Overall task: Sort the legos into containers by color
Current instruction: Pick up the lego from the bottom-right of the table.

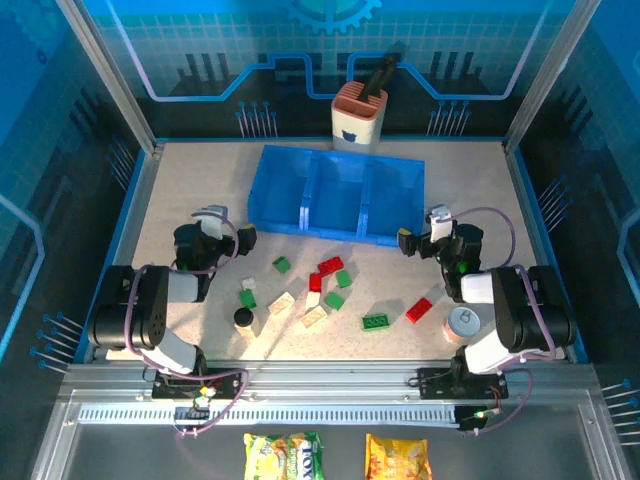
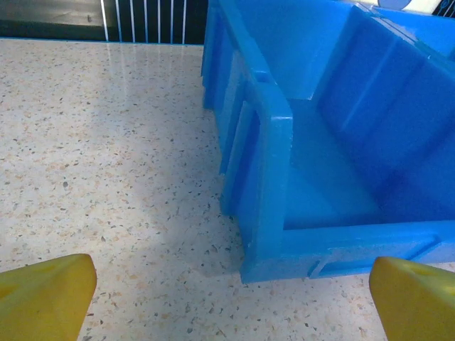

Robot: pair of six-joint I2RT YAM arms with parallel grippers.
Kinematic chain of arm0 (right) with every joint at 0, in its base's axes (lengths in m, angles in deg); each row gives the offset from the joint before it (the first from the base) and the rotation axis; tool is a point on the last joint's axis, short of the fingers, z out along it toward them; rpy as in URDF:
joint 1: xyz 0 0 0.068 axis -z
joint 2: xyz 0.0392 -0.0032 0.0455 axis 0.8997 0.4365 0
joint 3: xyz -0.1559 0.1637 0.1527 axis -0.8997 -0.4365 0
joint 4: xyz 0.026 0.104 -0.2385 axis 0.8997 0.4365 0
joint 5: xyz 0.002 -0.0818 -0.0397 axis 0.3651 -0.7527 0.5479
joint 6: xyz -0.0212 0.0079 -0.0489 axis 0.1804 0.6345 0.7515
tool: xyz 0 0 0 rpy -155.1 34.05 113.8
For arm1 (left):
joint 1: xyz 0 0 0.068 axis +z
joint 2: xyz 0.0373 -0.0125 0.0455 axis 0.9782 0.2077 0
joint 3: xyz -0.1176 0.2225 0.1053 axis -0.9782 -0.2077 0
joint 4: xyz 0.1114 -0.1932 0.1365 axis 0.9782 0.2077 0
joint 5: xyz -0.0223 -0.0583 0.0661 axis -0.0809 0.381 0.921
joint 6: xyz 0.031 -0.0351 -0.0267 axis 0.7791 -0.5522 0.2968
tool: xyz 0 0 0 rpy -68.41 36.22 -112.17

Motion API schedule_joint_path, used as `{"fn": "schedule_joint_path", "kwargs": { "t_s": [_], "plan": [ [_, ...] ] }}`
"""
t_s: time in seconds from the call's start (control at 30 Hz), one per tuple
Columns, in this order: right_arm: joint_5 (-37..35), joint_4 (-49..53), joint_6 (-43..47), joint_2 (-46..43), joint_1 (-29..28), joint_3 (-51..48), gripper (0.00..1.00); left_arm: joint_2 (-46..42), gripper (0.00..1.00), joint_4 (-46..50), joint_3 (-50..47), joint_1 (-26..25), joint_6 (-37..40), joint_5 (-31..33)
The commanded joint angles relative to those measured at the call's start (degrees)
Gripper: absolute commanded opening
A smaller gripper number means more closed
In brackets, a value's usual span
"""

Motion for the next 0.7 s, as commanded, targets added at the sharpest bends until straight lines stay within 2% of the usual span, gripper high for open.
{"fn": "schedule_joint_path", "kwargs": {
  "t_s": [0.0, 0.67],
  "plan": [
    [1.6, -2.0, 0.8, -0.1, 0.4, 0.1, 1.0, 0.1, 0.99, -2.3, -0.8, 0.2, 0.8, -2.2],
    [1.8, -1.9, 0.4, 0.1, 0.6, 0.2, 1.0, 0.3, 0.99, -2.5, -0.7, 0.2, 0.0, 0.1]
  ]
}}
